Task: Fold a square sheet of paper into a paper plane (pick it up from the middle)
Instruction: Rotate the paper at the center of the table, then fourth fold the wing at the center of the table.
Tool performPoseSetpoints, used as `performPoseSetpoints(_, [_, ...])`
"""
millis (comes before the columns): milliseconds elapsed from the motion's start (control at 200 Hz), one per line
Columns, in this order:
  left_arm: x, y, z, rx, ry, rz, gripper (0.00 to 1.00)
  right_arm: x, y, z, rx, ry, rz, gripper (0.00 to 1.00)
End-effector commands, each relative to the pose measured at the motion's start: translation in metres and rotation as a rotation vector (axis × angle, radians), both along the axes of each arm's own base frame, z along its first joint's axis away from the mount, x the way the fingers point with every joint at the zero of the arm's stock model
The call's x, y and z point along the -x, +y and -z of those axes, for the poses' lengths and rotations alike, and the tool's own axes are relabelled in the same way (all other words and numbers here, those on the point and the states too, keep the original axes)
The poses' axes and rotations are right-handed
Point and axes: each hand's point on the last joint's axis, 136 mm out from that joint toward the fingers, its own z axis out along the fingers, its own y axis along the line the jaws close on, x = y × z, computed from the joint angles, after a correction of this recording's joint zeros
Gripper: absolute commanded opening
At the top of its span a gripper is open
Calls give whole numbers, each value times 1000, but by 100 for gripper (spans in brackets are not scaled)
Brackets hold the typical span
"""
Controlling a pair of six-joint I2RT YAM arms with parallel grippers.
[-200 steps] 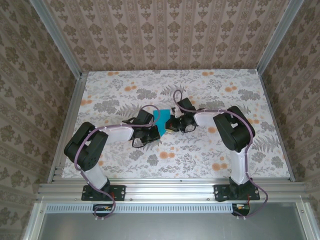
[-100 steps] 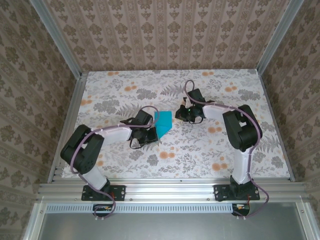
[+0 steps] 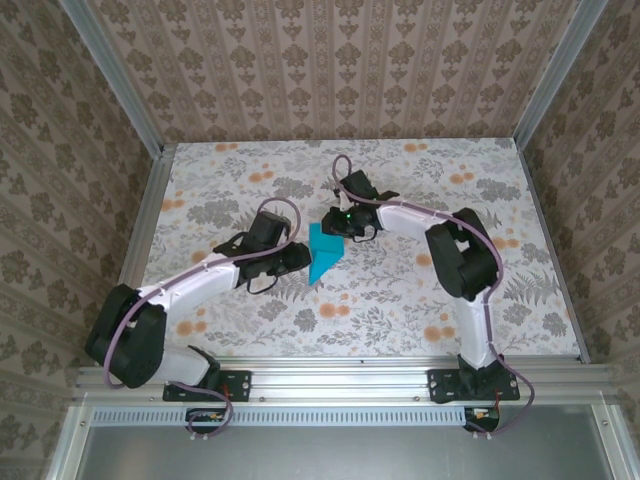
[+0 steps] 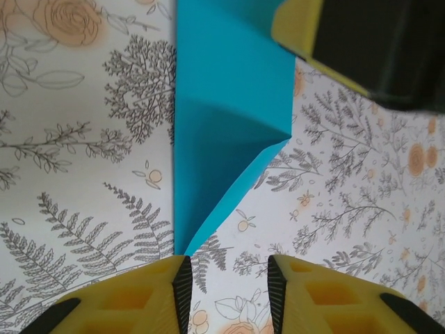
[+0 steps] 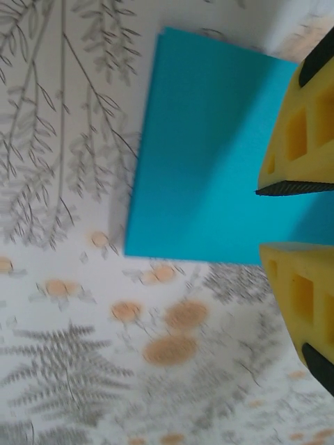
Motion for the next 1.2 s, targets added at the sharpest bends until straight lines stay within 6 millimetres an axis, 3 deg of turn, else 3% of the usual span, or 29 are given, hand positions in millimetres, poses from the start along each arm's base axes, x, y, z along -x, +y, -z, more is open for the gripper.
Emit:
performPoseSetpoints(0, [3, -5, 7, -5, -6, 11, 40, 2, -16, 23, 102, 85, 44, 27])
performPoseSetpoints(155, [6, -9, 13, -37, -19, 39, 42, 14, -31, 42, 176, 153, 74, 27])
performPoseSetpoints(425, [11, -44, 13, -28, -85, 179, 41, 52, -64, 42, 243, 219, 161, 28])
performPoseSetpoints(530, [7, -57, 12, -14, -104, 215, 39, 56, -58, 32, 192, 212, 151, 29])
performPoseSetpoints(630, [-1, -61, 15, -41, -112, 218, 33, 47, -52, 16, 136, 182, 140, 31])
performPoseSetpoints(845, [-17, -55, 27, -124, -119, 178, 30, 35, -55, -26, 12, 98, 165, 41])
performPoseSetpoints(1015, [-20, -58, 39, -130, -85, 188, 24, 49, -65, -40, -72, 87, 211, 49])
performPoseSetpoints(1195, [-25, -46, 52, -176, -57, 135, 18, 75, -66, -37, -160, 113, 232, 55])
